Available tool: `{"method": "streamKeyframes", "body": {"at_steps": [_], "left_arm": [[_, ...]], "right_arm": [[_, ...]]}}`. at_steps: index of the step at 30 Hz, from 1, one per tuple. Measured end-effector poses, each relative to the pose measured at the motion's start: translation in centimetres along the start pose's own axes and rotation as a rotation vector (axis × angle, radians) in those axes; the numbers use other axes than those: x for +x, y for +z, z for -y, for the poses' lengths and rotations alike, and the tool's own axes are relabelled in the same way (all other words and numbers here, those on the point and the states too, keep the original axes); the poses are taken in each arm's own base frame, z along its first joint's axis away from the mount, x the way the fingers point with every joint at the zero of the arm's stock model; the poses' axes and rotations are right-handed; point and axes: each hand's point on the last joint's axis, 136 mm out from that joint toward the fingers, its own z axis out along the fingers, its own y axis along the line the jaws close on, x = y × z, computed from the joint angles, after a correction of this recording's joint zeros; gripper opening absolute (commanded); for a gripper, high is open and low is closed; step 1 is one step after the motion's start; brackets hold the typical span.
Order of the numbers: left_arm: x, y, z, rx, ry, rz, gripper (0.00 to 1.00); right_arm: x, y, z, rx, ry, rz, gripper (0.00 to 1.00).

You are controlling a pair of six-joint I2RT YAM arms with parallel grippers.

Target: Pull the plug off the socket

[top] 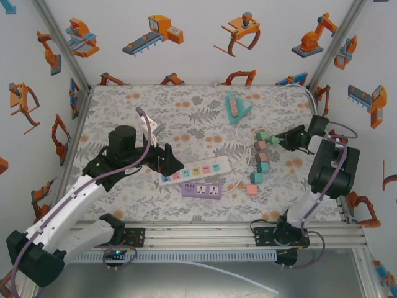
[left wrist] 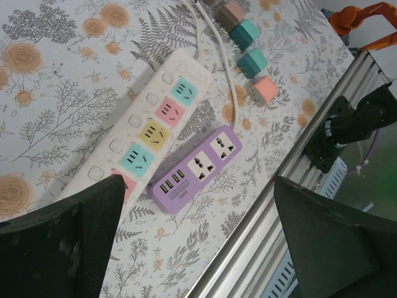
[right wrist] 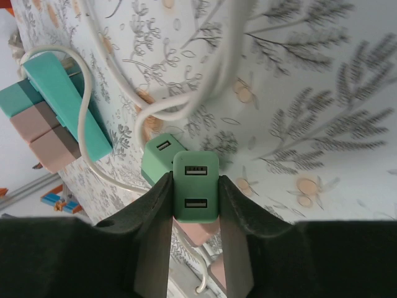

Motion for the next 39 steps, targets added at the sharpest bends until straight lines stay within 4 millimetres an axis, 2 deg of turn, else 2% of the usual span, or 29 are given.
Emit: {"method": "streamKeyframes", "body": {"at_steps": [2,3,4,13,16,19,22,25,27,31,33,35,37,39], "left_arm": [[0.1,0.0,-0.1,-0.007,0.001,-0.002,0.97],[0.1,0.0,-0.2,-0.011,0.002,-0.003,0.97],[0.1,0.0,-0.2,-0.014,0.002,-0.003,0.97],[0.4,0.5,-1.0,-0.041,0.000,-0.017,0.97],[0.6,0.9,-1.3,-0.048,-0.005,-0.030,0.97],[0.8,1.2,-1.5,-0.053,-0.007,-0.040,0.97],[0.6,1.4,-1.6,-0.053,-0.007,-0.044,0.97],[0.0,1.7,-1.6,-0.052,-0.002,-0.040,0.97],[-0.4,1.8,-1.5,-0.050,0.003,-0.037,0.97],[-0.7,2.2,-1.5,-0.043,0.005,-0.039,0.97],[-0.8,2.4,-1.6,-0.044,0.005,-0.041,0.97],[-0.8,2.4,-1.6,-0.045,0.004,-0.043,0.97],[-0.8,2.4,-1.6,-0.045,0.004,-0.042,0.97],[-0.8,2.4,-1.7,-0.048,0.005,-0.042,0.97]], "right_arm": [[0.1,0.5,-0.3,0.001,-0.011,-0.002,0.48],[0.2,0.7,-0.3,0.006,-0.014,-0.004,0.59],[0.3,0.7,-0.2,0.011,-0.016,-0.004,0.61],[-0.4,0.3,0.0,0.071,-0.073,0.021,0.64],[-0.6,-0.8,0.0,0.102,-0.101,0.044,0.65],[-1.1,-2.1,-1.0,0.106,-0.144,0.078,0.65],[-1.8,-3.5,-3.7,0.088,-0.233,0.123,0.65],[-1.4,-4.4,-8.4,0.047,-0.385,0.154,0.65],[-0.1,-4.6,-12.7,0.001,-0.513,0.164,0.65],[3.0,-4.6,-19.8,-0.063,-0.734,0.161,0.67],[4.7,-4.0,-23.3,-0.087,-0.838,0.158,0.67],[6.0,-2.9,-25.4,-0.095,-0.906,0.151,0.67],[7.0,-1.0,-26.6,-0.078,-0.955,0.136,0.67],[7.8,1.6,-27.3,-0.045,-1.007,0.113,0.67]]}}
